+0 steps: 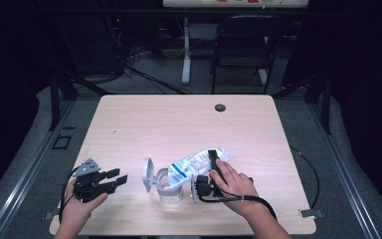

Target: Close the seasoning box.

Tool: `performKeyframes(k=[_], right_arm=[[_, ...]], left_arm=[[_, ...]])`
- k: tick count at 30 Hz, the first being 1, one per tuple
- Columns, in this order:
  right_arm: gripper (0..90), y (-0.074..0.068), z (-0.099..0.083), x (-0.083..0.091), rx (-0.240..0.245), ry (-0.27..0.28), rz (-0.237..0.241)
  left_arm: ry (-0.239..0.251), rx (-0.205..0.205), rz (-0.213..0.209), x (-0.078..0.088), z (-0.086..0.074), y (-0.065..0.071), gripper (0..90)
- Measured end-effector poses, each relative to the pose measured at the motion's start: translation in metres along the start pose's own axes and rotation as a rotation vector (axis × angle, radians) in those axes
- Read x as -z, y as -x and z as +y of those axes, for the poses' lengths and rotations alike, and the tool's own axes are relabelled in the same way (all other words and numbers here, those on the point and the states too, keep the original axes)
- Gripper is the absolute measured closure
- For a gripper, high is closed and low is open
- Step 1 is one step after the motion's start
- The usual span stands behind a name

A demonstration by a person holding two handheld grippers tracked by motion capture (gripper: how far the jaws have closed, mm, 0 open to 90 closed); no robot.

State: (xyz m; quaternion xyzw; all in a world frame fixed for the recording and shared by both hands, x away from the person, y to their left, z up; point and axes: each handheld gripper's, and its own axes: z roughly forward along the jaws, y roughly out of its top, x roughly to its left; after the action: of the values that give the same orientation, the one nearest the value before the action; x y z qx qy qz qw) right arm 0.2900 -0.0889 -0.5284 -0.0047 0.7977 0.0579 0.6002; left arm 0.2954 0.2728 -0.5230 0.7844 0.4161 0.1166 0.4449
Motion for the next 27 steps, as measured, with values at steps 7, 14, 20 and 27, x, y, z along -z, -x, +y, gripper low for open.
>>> performKeyframes(k=[7, 14, 20, 27], right_arm=[[47.6, -0.0002, 0.0026, 0.0006, 0.016, 0.005, -0.003], [47.9, 0.0013, 0.0025, -0.0008, 0.028, -0.007, -0.011], [48.2, 0.0001, 0.003, -0.0011, 0.05, -0.018, -0.023], [48.3, 0.0012, 0.0034, -0.0015, 0.077, -0.029, -0.044]], left_arm=[[0.001, 0.002, 0.001, 0.0002, -0.0001, -0.0002, 54.0], [0.002, 0.004, 0.003, 0.0004, -0.0002, -0.0005, 54.0], [0.0, 0.001, 0.003, 0.0002, -0.0001, -0.0004, 54.0], [0.003, 0.003, 0.004, 0.0004, -0.0001, -0.0007, 54.0]])
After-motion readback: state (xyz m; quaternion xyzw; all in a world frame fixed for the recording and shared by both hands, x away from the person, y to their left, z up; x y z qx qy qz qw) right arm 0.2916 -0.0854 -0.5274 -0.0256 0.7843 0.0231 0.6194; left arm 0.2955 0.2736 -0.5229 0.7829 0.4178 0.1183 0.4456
